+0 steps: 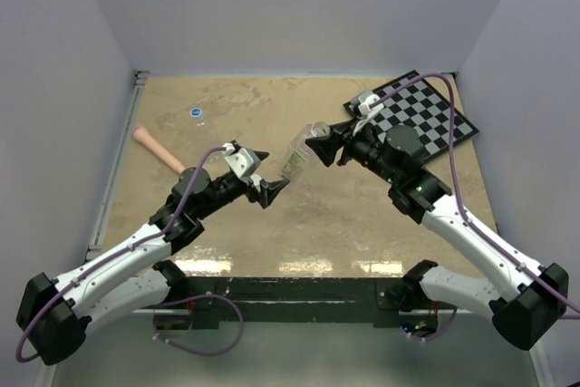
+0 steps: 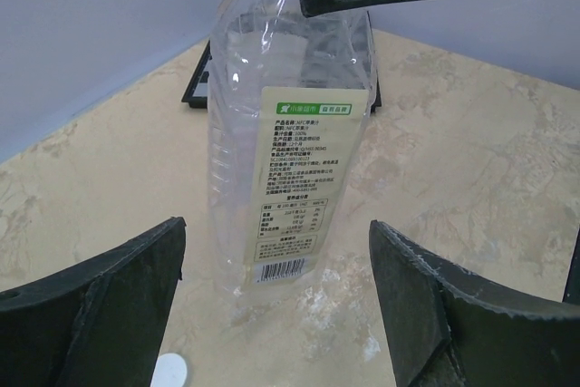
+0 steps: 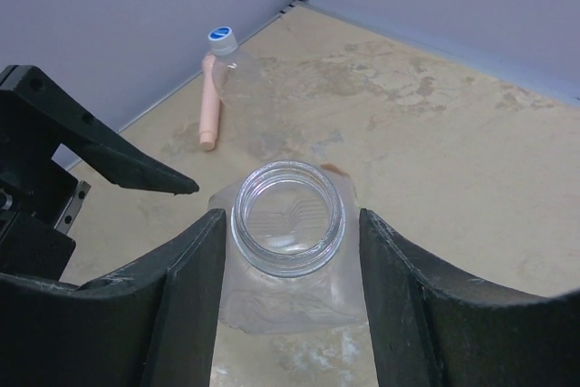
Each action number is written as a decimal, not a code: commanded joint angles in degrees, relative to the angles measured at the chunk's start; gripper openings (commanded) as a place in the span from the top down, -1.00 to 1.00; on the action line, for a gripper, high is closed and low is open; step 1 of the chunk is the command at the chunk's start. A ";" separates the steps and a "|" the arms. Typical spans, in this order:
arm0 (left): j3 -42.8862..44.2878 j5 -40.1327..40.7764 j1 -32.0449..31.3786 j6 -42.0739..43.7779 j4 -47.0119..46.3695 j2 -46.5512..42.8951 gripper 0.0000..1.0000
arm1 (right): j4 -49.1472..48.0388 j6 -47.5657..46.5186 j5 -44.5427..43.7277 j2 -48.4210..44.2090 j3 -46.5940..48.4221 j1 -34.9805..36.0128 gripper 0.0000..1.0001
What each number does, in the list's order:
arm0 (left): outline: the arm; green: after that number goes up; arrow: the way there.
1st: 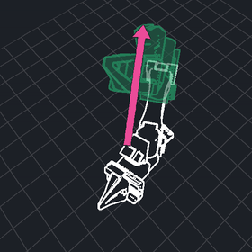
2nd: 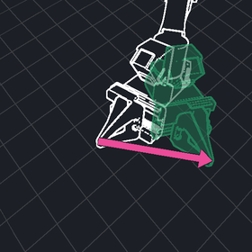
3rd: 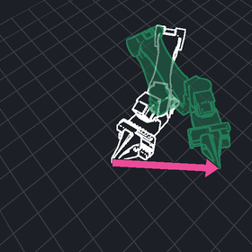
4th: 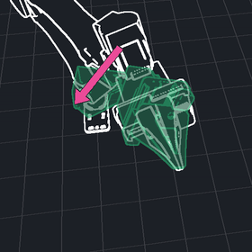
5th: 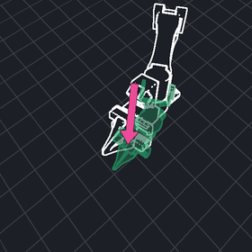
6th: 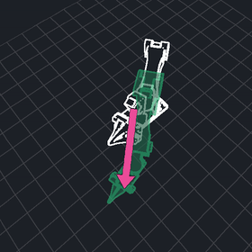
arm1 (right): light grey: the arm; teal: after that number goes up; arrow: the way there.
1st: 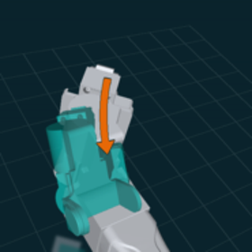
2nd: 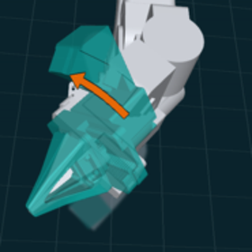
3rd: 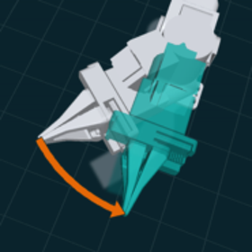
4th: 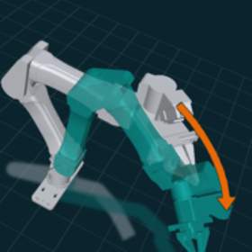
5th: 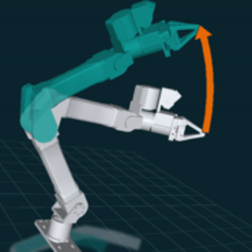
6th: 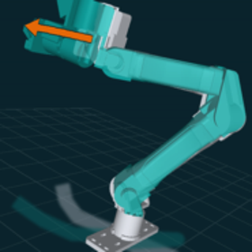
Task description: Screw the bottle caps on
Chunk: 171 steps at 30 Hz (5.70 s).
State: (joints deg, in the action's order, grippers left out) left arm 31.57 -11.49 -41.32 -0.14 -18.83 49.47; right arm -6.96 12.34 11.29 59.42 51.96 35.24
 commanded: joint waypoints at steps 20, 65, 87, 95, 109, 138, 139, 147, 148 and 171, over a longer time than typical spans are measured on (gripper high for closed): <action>6.13 15.53 -0.87 -10.67 11.53 -3.68 -0.72 | -2.79 -4.51 -29.12 7.29 -6.26 12.82 0.89; -22.25 0.58 -2.01 -5.13 -42.22 12.56 -0.78 | 6.35 -4.87 -20.69 -2.73 1.56 14.33 -0.93; -16.54 1.90 -2.54 -5.84 -64.57 37.18 -0.79 | 8.37 -6.36 -23.59 -1.85 2.70 13.89 -0.93; -14.87 2.08 -3.15 -6.01 -69.32 42.63 -0.80 | 9.16 -6.62 -24.38 -2.20 2.53 13.53 -0.93; -12.15 3.66 -3.68 -7.50 -75.65 47.99 -0.79 | 9.33 -6.89 -24.21 -1.76 2.53 13.01 -0.93; -9.78 2.17 -3.77 -9.00 -81.28 50.02 -0.79 | 7.31 -6.19 -16.04 7.02 2.44 5.19 -0.71; -9.78 2.17 -3.68 -9.00 -81.28 50.02 -0.79 | 7.31 -6.10 -15.51 7.46 2.53 5.27 -0.69; -9.69 2.08 -3.77 -8.91 -81.28 50.11 -0.79 | 5.12 -6.19 -11.56 9.84 1.65 5.19 -0.55; -9.69 1.99 -3.77 -8.91 -81.36 50.11 -0.79 | 4.94 -6.10 -11.47 10.01 1.47 5.19 -0.52; -8.64 3.31 -3.68 -8.56 -83.56 50.02 -0.78 | 3.45 -3.38 -6.63 8.96 -1.78 4.83 0.72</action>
State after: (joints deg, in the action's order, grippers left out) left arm 20.84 -8.29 -44.77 -8.38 -72.75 99.37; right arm -4.67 7.31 2.79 69.87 51.66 40.14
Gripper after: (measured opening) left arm 0.891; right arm 0.393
